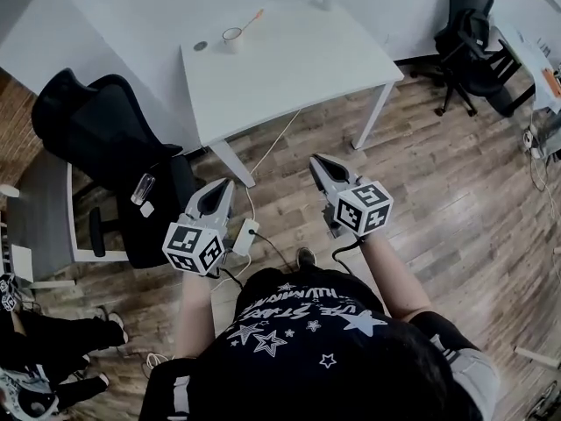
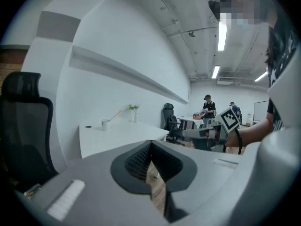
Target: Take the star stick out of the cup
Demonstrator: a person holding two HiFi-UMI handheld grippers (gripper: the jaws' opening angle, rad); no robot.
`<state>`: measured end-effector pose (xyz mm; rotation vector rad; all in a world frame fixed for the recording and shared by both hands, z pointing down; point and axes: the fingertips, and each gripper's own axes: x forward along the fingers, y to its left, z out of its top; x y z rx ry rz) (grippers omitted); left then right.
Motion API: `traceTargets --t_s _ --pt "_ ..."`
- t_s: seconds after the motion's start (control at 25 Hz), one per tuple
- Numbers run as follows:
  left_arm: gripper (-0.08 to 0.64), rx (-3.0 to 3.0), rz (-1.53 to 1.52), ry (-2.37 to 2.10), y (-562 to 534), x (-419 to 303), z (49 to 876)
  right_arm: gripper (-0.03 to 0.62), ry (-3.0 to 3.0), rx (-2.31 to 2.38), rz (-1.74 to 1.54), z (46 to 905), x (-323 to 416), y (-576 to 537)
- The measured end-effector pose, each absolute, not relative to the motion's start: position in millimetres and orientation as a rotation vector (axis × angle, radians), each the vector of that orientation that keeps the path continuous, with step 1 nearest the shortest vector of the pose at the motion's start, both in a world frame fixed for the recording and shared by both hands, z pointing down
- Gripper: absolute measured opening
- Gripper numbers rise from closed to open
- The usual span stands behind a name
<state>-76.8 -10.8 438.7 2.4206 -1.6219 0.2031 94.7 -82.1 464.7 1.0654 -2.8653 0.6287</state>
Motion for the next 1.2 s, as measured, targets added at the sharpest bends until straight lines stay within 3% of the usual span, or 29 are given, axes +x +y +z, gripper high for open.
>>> traceTargets --t_s 0.76,1.2 --pt "0.003 2.407 0.135 -1.598 -158.5 -102.3 452.0 0.017 -2.825 1.059 0.666 470.5 59.7 -225.3" --pt "0.003 2.418 0.096 -1.598 -313.8 -186.7 442.1 0.018 -2.787 1.117 0.674 464.9 -27.5 -385.0"
